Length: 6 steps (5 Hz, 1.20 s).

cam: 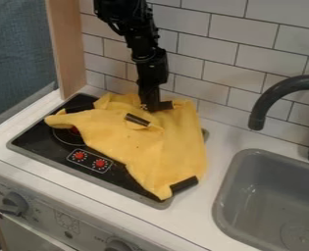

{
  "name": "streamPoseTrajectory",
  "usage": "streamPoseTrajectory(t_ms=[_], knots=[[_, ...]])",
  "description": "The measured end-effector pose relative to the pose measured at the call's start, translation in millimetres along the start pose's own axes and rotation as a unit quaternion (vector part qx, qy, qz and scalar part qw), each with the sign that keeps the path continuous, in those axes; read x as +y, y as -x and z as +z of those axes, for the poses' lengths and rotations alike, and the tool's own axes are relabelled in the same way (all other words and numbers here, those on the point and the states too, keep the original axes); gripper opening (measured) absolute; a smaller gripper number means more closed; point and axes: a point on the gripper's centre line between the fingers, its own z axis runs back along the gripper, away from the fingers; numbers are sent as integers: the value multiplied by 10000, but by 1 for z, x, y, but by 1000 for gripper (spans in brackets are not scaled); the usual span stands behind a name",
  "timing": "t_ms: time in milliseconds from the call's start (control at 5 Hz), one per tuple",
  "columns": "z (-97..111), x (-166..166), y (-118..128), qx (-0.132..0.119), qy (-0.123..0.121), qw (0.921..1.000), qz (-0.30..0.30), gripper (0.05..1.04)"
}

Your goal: Unfold the cloth from bottom to top

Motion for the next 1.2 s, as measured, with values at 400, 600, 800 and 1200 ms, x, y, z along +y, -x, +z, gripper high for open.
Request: streamPoseTrajectory(t_ms=[400, 600, 800, 1200], knots=[[0, 0, -3, -74, -7, 9999, 134, 762], [-1, -1, -3, -98, -2, 9998, 156, 1001], [14, 0, -8, -216, -149, 9996, 133, 1009], [64, -6, -18, -439, -604, 9972, 28, 1000]])
